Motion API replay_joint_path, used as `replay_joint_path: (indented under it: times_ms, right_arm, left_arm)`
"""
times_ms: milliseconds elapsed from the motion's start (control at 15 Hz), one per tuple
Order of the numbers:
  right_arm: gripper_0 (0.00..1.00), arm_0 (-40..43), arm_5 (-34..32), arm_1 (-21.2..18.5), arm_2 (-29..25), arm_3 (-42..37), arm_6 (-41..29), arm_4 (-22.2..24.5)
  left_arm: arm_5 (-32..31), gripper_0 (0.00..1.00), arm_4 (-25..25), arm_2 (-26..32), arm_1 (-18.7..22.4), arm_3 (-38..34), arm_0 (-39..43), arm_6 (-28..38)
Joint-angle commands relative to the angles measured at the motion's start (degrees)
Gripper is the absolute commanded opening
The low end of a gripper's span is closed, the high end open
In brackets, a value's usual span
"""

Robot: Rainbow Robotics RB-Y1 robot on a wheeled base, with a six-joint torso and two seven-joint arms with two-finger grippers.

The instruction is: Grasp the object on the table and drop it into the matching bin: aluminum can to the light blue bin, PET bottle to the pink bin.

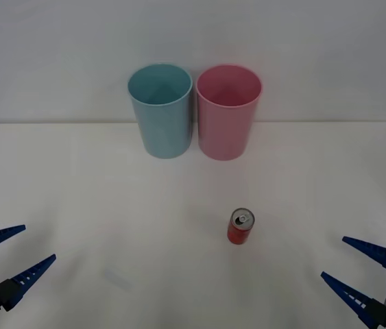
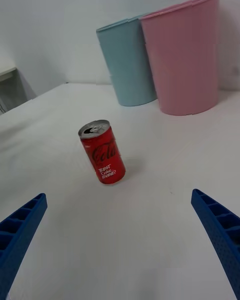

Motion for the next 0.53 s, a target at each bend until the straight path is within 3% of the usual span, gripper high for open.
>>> replay_joint_path:
  times_ms: [67, 533]
  right_arm:
    - [1.00, -1.36, 0.75, 3.66, 0.25, 0.10, 5.59, 4.07]
    - [1.00, -4.27, 1.63, 13.24, 0.43, 0.10, 8.14, 13.29]
  left_arm:
    - [0.01, 1.00, 0.00, 0.00, 0.00, -0.01, 0.01, 0.00]
    - [0.01, 1.00, 0.00, 0.00, 0.00, -0.01, 0.01, 0.00]
